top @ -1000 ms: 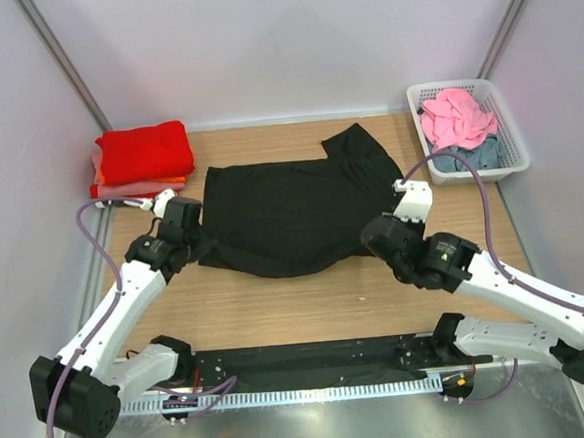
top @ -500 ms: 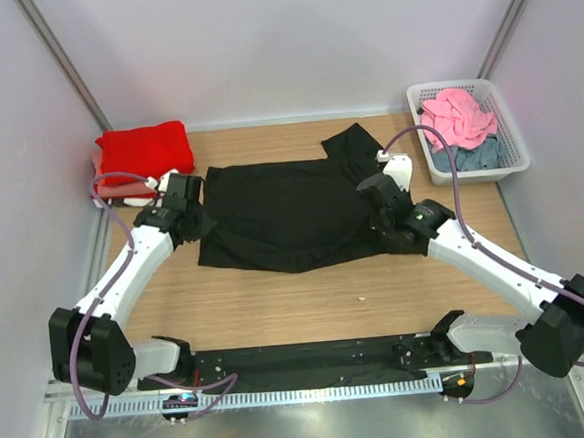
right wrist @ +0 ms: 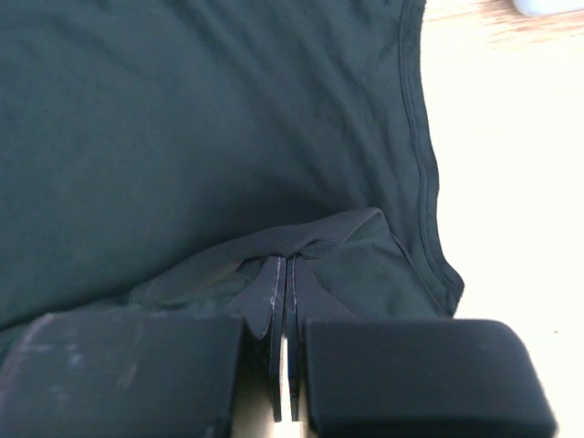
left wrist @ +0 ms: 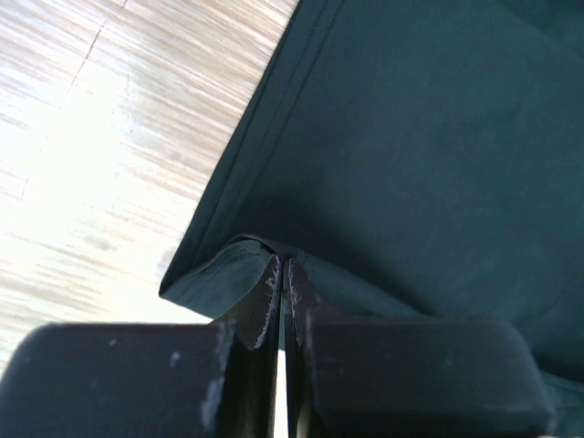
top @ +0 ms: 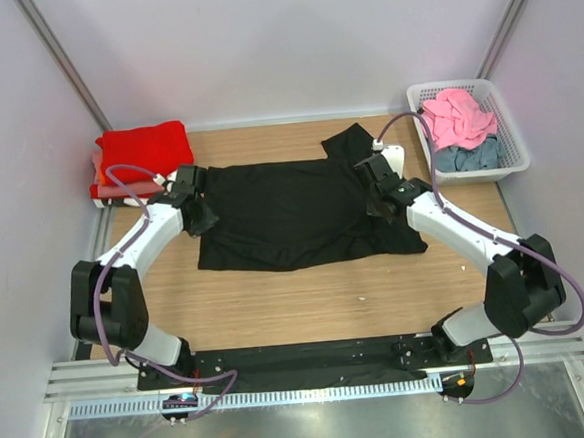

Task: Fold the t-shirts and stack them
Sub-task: Fold the tshirt

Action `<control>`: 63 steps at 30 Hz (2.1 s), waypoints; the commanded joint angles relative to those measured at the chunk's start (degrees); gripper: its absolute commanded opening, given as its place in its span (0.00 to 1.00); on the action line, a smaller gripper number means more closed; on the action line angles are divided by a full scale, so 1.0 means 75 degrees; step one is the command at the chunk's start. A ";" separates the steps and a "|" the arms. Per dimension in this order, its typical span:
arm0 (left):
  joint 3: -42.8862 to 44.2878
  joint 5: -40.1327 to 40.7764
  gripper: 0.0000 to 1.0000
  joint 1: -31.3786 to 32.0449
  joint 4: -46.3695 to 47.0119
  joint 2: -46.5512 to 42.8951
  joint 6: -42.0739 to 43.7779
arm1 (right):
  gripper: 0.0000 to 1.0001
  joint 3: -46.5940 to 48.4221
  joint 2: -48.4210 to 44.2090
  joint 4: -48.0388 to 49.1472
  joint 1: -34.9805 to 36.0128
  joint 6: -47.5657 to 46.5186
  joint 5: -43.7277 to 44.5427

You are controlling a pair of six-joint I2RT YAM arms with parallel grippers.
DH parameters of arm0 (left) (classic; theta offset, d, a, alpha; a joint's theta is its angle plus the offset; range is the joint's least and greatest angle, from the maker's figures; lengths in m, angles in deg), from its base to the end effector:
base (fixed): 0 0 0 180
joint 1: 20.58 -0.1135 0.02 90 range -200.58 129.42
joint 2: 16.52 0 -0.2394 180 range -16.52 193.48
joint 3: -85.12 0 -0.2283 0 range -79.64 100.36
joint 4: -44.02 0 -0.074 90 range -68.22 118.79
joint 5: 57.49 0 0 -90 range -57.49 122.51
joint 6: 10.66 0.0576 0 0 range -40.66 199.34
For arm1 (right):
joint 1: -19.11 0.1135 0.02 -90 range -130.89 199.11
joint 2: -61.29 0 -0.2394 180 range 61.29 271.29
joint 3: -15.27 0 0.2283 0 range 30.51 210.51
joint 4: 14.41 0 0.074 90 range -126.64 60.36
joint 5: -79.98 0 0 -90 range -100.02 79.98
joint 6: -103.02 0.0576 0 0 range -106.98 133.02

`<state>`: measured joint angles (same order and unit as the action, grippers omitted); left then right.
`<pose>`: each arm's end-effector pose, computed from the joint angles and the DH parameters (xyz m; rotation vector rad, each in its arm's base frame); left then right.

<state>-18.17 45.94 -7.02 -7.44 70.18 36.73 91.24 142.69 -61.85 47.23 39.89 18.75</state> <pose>0.2882 -0.0557 0.1987 -0.7260 2.4921 -0.0413 0.2659 0.1106 0.2294 0.1762 2.3443 -0.1697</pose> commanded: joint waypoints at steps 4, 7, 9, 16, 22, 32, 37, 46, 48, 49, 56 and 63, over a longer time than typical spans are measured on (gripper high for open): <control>0.0440 0.0025 0.00 -0.0097 0.0342 0.0323 0.0138 | 0.01 0.0539 0.0548 0.0520 -0.0292 -0.0208 -0.0110; 0.0417 0.0143 0.00 -0.0132 0.0330 0.0370 0.0103 | 0.01 0.0668 0.0805 0.0544 -0.0432 -0.0243 -0.0040; 0.0417 0.0224 0.00 -0.0156 0.0307 0.0394 0.0103 | 0.01 0.0750 0.0934 0.0556 -0.0503 -0.0278 -0.0051; 0.0370 0.0424 0.00 -0.0389 0.0354 0.0358 0.0173 | 0.01 0.0844 0.0970 0.0603 -0.0597 -0.0419 -0.0087; 0.0499 0.0225 0.00 -0.0519 0.0389 0.0850 0.0209 | 0.01 0.1020 0.1227 0.0626 -0.0655 -0.0501 -0.0180; 0.0920 0.0061 0.09 -0.0589 0.0098 0.1460 0.0174 | 0.09 0.1417 0.2187 0.0685 -0.0843 -0.0547 -0.0110; 0.1705 -0.0395 0.99 -0.0578 -0.0606 0.0852 0.0442 | 0.49 0.2272 0.2704 0.0428 -0.1100 -0.0770 -0.0356; 0.4517 -0.0081 1.00 -0.0578 -0.2763 -0.0472 0.1461 | 0.91 0.3353 0.2286 -0.0300 -0.1300 -0.0678 -0.0741; 0.4904 -0.0056 1.00 -0.0578 -0.2740 -0.0520 0.1696 | 0.90 0.2628 0.1851 -0.0102 -0.1300 -0.0502 -0.1314; 0.4963 -0.0080 1.00 -0.0566 -0.2682 -0.0532 0.1825 | 0.90 0.2301 0.1594 0.0201 -0.1300 -0.0420 -0.1990; 0.3572 0.0249 1.00 -0.0543 -0.1455 -0.1221 0.2201 | 0.70 -0.0219 0.0478 0.1200 -0.1300 0.0377 -0.3683; 0.2831 0.0764 1.00 -0.0531 -0.1181 -0.1597 0.2318 | 0.50 -0.0726 0.0852 0.1774 -0.1300 0.0542 -0.4047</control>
<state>2.05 48.34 -10.93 -19.92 61.50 52.73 85.51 148.31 -54.27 37.38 42.25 -8.33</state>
